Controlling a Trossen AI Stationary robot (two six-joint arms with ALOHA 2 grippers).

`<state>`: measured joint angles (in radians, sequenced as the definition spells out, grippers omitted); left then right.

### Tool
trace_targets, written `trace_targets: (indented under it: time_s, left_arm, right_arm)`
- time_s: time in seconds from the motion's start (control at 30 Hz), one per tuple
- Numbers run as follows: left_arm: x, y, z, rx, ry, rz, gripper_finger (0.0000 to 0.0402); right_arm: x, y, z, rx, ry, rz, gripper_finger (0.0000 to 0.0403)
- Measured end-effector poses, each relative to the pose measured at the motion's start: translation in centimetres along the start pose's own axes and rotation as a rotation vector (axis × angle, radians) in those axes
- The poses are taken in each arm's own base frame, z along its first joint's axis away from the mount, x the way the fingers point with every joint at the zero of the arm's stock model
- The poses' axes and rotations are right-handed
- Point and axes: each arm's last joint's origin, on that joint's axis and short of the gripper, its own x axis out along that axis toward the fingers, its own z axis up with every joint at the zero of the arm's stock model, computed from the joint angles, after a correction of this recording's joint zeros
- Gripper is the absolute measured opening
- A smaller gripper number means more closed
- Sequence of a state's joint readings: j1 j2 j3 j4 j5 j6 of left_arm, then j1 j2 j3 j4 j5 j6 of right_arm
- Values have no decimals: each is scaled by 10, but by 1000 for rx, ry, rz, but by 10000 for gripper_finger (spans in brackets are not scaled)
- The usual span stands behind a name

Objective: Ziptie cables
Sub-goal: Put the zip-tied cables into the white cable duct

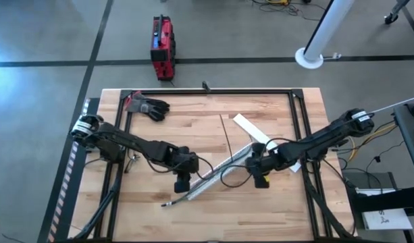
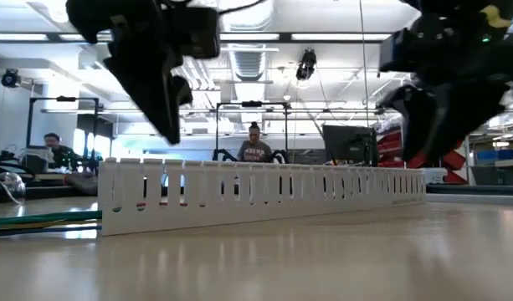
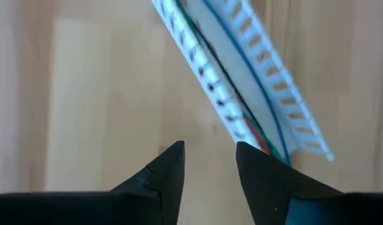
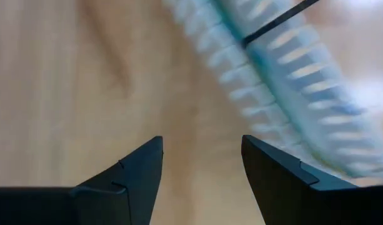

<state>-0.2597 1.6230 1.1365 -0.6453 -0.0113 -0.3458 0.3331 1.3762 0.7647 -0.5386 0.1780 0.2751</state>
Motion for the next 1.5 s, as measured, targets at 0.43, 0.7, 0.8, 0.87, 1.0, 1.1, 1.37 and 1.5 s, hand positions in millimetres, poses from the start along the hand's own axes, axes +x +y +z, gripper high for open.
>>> trace_targets:
  time_s: [0.43, 0.7, 0.8, 0.87, 1.0, 1.1, 1.37, 1.5]
  left_arm:
    - [74, -4, -27, 12, 37, -131, 108]
    - [91, -15, -1, 143, -85, -62, 101]
    - [90, -17, 9, 164, -111, -27, 95]
    - [87, -17, 13, 165, -106, -10, 91]
    - [77, -14, 11, 172, -24, 82, 80]
    - [69, -8, 3, 134, 78, 202, 74]
    - [42, 9, -22, 88, 193, 452, 71]
    - [14, 23, -16, 98, 100, 561, 80]
  right_arm:
    - [55, -15, 0, -57, 120, -225, 204]
    - [93, -50, 52, -143, -78, -269, 204]
    - [99, -54, 76, -221, -128, -257, 204]
    - [97, -53, 93, -256, -174, -261, 204]
    - [89, -53, 115, -301, -204, -274, 204]
    - [78, -54, 123, -301, -156, -273, 204]
    - [44, -21, 114, -242, -51, -192, 204]
    - [38, 13, 113, -108, -136, -114, 204]
